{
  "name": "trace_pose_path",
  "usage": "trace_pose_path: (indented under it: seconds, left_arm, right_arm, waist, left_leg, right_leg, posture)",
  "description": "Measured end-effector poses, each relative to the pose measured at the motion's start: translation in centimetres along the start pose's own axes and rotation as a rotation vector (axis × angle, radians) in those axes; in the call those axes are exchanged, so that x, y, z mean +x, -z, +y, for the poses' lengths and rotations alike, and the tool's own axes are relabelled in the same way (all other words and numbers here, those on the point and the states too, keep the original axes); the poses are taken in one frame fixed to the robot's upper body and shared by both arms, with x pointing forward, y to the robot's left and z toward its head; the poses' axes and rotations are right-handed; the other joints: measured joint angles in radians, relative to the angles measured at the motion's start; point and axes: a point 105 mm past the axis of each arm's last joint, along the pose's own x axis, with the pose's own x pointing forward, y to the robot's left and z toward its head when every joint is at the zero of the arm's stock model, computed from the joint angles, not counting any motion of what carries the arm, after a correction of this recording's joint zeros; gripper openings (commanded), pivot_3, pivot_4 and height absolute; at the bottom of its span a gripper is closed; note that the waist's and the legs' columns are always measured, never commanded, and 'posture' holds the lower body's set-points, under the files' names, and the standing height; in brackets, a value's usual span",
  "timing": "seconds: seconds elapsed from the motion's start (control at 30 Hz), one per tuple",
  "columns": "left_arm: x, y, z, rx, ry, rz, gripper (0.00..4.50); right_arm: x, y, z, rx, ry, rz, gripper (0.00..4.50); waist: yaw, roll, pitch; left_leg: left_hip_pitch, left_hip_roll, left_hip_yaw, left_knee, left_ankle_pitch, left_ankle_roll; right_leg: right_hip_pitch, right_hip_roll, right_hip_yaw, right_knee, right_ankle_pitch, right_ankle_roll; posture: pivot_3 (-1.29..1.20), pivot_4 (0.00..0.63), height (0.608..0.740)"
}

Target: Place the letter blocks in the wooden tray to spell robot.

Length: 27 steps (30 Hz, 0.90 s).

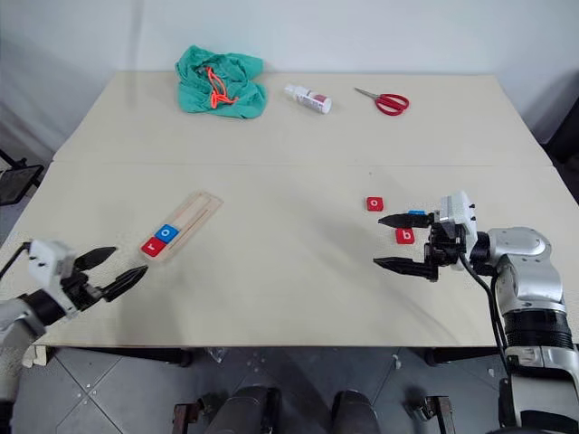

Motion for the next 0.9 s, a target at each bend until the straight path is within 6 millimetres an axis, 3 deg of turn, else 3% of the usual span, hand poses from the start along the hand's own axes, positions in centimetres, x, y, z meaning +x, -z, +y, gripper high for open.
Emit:
trace_pose_path:
  seconds: [0.33,0.83,0.9]
  left_arm:
    - [3.8,0.1,1.1,0.011,0.015,0.063,4.50]
    - [5.5,-0.1,0.4,0.065,0.112,0.081,4.50]
    - [5.5,-0.1,0.5,0.074,0.117,0.095,4.10]
  right_arm:
    - [-0.2,-1.5,1.7,0.006,-0.066,-0.006,4.48]
    - [-1.4,-0.4,2.4,0.046,-0.050,0.013,4.48]
    - [-1.4,-0.2,2.4,0.048,-0.049,0.014,4.50]
  waist:
    - [0.001,0.000,0.000]
    - [0.006,0.000,0.000]
    - [0.005,0.000,0.000]
  left_leg:
    - [0.000,0.000,0.000,0.002,0.000,0.000]
    - [0.000,-0.001,0.000,0.004,0.000,0.000]
    - [0.000,-0.001,0.000,0.004,0.000,0.000]
  right_leg:
    - [-0.001,0.000,0.000,0.002,0.000,0.000]
    - [0.001,-0.001,-0.001,0.002,0.000,0.000]
    - [0.001,-0.001,-0.001,0.002,0.000,0.000]
  posture:
    - [0.00,0.150,0.740]
    - [0.00,0.150,0.740]
    - [0.00,0.150,0.740]
